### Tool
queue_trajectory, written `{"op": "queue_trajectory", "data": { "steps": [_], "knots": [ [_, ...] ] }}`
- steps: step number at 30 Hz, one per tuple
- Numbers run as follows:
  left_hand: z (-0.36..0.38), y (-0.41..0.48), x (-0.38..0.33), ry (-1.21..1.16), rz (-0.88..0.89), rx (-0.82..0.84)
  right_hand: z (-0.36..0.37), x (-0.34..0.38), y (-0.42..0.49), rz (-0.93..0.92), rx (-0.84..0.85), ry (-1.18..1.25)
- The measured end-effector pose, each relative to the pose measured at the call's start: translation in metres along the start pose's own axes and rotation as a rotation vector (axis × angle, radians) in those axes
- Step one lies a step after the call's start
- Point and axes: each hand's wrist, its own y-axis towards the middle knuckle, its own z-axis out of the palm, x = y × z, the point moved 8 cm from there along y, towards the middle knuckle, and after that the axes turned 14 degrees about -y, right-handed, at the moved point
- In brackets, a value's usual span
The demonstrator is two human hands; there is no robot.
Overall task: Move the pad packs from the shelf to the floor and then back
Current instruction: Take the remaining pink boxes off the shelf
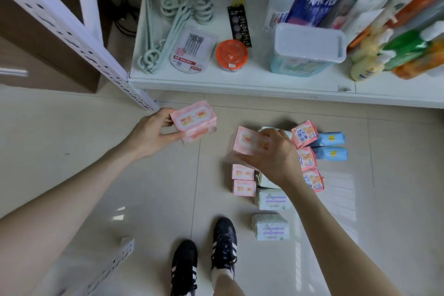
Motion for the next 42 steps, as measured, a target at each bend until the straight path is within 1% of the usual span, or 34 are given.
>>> {"op": "queue_trajectory", "data": {
  "steps": [4,11,14,18,26,31,35,39,42],
  "knots": [
    [-0.036,-0.049,-0.059,-0.054,0.022,-0.026,-0.072,0.038,-0.020,-0.027,-0.012,0.000],
    [-0.097,-0.130,-0.173,-0.097,0.081,-0.004,-0.197,0.108,-0.058,-0.096,0.025,-0.047],
    [-0.120,-0.166,-0.227,-0.128,0.148,0.019,-0.251,0.140,-0.079,-0.124,0.034,-0.011],
    [-0.156,-0.210,-0.285,-0.133,0.237,-0.022,-0.322,0.180,-0.112,-0.194,0.013,0.029],
    [-0.221,-0.289,-0.406,-0.130,0.382,-0.056,-0.452,0.250,-0.166,-0.303,-0.017,-0.055],
    [-0.254,-0.332,-0.478,-0.179,0.454,-0.058,-0.534,0.293,-0.202,-0.384,-0.113,-0.096],
    [-0.282,-0.364,-0.534,-0.191,0.522,-0.092,-0.591,0.325,-0.227,-0.448,-0.172,-0.126],
    [-0.307,-0.393,-0.589,-0.148,0.602,-0.121,-0.643,0.350,-0.245,-0.476,-0.249,-0.145],
    [-0.327,-0.399,-0.625,-0.130,0.636,-0.158,-0.680,0.365,-0.249,-0.499,-0.301,-0.125]
  ]
}}
